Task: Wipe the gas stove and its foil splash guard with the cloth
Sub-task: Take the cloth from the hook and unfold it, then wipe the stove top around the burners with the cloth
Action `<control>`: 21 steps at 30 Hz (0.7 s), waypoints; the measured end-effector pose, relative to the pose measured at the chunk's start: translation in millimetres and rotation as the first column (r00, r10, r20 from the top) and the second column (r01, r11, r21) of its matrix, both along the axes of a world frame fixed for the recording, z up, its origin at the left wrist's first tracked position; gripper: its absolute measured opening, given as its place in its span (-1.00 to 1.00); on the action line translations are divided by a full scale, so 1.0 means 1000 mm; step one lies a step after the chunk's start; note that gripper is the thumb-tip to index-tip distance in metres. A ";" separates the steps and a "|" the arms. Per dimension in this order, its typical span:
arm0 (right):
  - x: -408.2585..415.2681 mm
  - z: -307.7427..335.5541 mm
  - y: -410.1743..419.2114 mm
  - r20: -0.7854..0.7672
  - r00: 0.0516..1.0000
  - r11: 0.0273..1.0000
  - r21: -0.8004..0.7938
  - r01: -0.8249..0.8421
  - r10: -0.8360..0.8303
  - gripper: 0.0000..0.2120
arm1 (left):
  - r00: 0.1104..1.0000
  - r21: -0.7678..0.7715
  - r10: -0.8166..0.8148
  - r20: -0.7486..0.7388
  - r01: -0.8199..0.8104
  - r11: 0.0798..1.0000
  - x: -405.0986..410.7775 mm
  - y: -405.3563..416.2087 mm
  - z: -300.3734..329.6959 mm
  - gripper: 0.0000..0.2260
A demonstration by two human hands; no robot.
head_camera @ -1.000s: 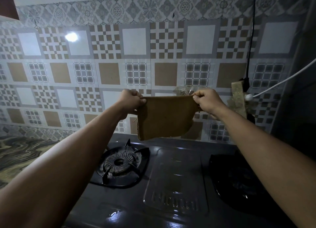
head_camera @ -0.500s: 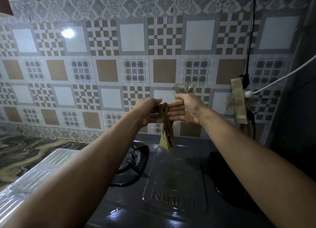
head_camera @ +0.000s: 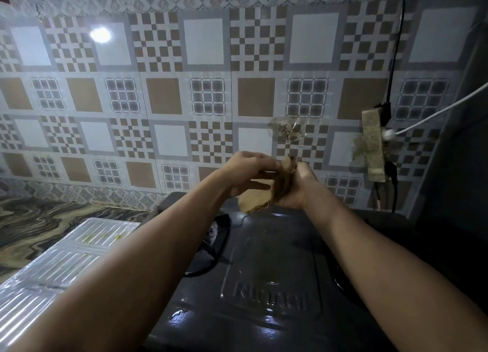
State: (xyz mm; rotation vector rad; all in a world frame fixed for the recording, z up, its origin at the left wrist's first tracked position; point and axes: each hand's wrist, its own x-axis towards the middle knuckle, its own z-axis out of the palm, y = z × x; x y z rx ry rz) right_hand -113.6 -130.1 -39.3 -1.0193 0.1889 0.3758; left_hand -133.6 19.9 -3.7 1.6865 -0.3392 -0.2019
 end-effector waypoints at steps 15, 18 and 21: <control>0.057 -0.091 0.029 0.105 0.887 -0.025 -0.991 0.130 0.449 -0.42 | 0.822 0.754 0.394 0.412 -0.550 0.358 0.035 0.130 -0.122 -0.60; 0.061 -0.113 0.033 -0.101 0.860 -0.292 -0.955 0.058 0.500 -0.25 | 0.846 0.835 0.338 0.412 -0.499 0.232 0.036 0.147 -0.138 -0.45; 0.072 -0.122 0.041 -0.090 0.848 -0.329 -0.939 0.102 0.522 -0.21 | 0.854 0.870 0.341 0.392 -0.465 0.165 0.037 0.161 -0.149 -0.36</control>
